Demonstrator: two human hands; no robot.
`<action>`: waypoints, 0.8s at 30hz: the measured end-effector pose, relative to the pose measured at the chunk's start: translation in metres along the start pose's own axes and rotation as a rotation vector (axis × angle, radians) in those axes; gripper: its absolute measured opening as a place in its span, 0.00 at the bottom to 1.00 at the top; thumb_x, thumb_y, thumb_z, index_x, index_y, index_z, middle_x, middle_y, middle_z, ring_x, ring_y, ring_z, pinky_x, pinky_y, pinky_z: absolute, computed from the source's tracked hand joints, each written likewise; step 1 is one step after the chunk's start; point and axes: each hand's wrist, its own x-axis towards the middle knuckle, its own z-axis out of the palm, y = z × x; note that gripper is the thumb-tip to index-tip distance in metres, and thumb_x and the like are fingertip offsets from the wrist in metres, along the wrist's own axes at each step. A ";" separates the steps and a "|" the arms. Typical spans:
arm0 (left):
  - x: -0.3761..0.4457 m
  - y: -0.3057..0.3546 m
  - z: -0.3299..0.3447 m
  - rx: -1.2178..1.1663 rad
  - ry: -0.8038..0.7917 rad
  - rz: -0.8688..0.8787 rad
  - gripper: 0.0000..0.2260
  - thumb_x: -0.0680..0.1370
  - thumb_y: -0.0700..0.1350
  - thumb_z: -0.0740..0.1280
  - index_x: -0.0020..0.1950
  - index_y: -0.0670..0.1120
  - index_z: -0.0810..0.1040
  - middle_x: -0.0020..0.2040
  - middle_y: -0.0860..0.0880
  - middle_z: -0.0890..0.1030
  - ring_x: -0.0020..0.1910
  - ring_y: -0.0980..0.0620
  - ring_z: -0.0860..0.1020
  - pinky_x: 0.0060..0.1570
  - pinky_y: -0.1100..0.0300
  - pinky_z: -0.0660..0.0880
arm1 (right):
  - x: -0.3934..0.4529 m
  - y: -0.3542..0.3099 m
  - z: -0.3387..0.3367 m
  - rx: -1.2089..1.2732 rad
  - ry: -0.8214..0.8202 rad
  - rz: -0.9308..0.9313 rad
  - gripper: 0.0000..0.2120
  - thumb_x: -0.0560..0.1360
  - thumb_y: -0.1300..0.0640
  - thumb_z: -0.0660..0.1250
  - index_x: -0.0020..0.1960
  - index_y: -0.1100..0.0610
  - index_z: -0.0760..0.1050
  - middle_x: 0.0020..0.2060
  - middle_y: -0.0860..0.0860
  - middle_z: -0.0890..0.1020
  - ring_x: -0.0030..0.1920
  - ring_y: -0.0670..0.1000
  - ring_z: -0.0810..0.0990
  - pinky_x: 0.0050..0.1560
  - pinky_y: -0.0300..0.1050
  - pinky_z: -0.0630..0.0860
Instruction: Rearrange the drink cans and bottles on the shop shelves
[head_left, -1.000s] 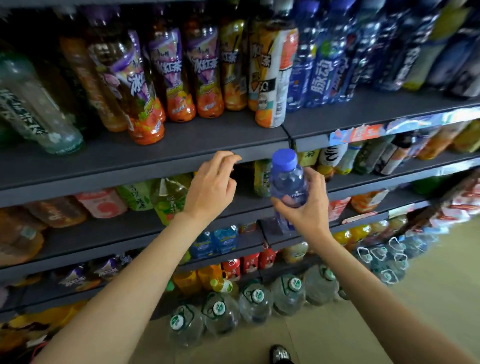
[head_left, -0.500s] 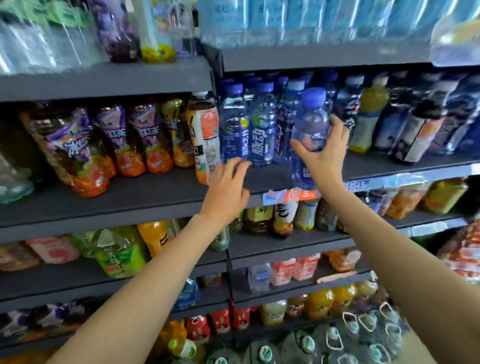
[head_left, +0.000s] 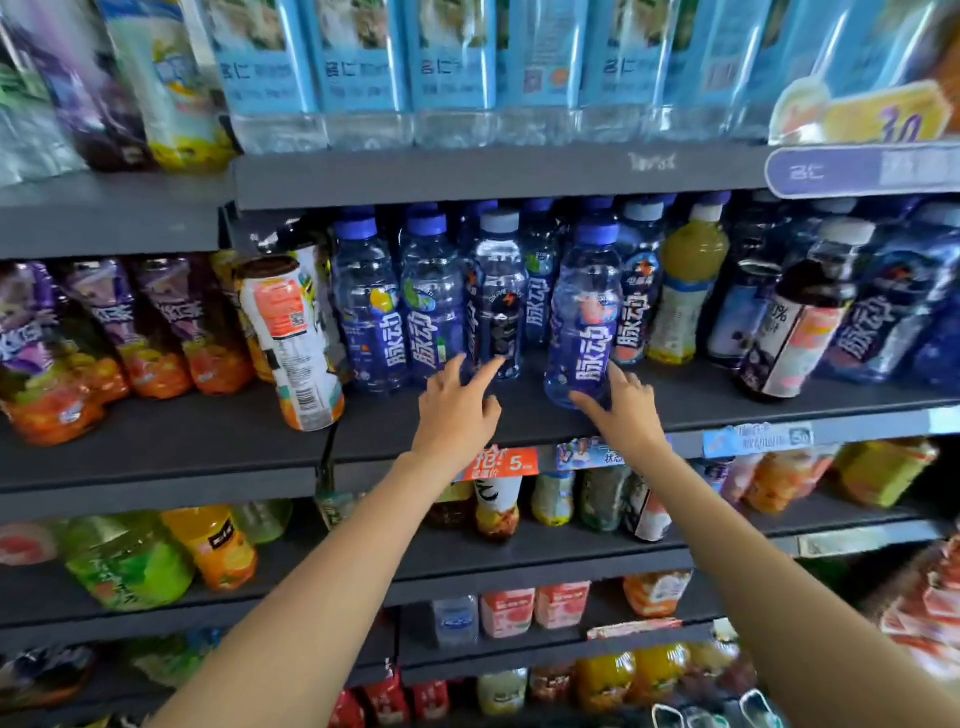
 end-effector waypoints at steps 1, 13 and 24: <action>0.003 0.000 0.004 -0.017 0.000 -0.016 0.22 0.81 0.48 0.56 0.75 0.59 0.57 0.75 0.44 0.54 0.72 0.41 0.54 0.66 0.44 0.60 | 0.001 0.002 0.002 0.016 0.018 0.001 0.28 0.76 0.49 0.66 0.71 0.59 0.63 0.60 0.61 0.74 0.60 0.62 0.70 0.58 0.50 0.65; 0.014 -0.002 0.011 -0.034 -0.172 -0.117 0.28 0.80 0.55 0.55 0.75 0.61 0.43 0.75 0.47 0.54 0.71 0.38 0.55 0.69 0.48 0.53 | 0.037 -0.028 0.015 0.180 0.022 0.122 0.21 0.74 0.55 0.70 0.61 0.62 0.66 0.58 0.57 0.79 0.57 0.60 0.76 0.49 0.49 0.71; 0.016 0.006 0.005 -0.142 0.003 0.028 0.24 0.81 0.48 0.58 0.75 0.58 0.56 0.61 0.46 0.66 0.62 0.44 0.63 0.59 0.49 0.66 | 0.066 0.013 -0.007 0.559 0.310 0.355 0.32 0.71 0.62 0.71 0.70 0.62 0.61 0.65 0.58 0.72 0.65 0.57 0.70 0.67 0.51 0.67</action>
